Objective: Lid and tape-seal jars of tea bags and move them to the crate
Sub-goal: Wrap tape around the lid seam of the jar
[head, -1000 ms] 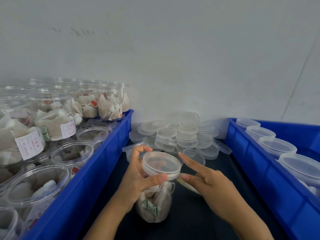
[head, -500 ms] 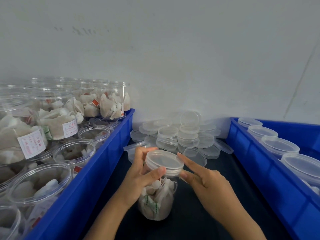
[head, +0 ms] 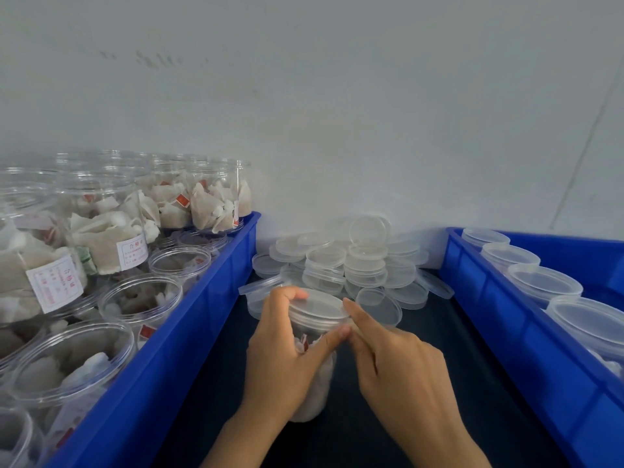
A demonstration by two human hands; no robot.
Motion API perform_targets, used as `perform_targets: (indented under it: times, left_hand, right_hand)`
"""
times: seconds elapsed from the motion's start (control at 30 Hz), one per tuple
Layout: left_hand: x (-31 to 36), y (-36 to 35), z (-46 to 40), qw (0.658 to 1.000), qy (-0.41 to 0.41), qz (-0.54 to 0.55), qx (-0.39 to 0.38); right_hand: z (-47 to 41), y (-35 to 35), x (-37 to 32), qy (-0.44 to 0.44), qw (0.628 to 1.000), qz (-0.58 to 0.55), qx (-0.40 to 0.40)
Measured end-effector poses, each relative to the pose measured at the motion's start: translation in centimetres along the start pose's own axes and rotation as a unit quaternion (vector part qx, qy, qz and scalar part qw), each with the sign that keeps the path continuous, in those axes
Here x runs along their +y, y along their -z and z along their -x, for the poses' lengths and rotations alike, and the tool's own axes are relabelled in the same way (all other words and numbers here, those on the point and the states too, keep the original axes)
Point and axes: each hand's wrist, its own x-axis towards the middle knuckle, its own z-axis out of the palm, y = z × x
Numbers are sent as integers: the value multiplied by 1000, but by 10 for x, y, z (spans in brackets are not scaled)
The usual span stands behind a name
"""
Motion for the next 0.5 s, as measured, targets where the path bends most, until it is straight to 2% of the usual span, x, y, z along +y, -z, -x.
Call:
perform_targets:
  times: [0.13,0.3,0.43,0.5]
  left_hand:
    - [1,2,-3,999,17,14,23]
    - [-1,3,-5,1000,6,6,23]
    - [-5,7,-8,999,22,34,21]
    - [-6,9,-8,998,24,49,13]
  right_hand:
    - [0,3,5,46,997,35,55]
    - [0,-1,11,-4,1000,-16,-13]
    - [-4,1,17,6,999,-18,-28]
    - [-4,4,17,-25,997,-12,-76]
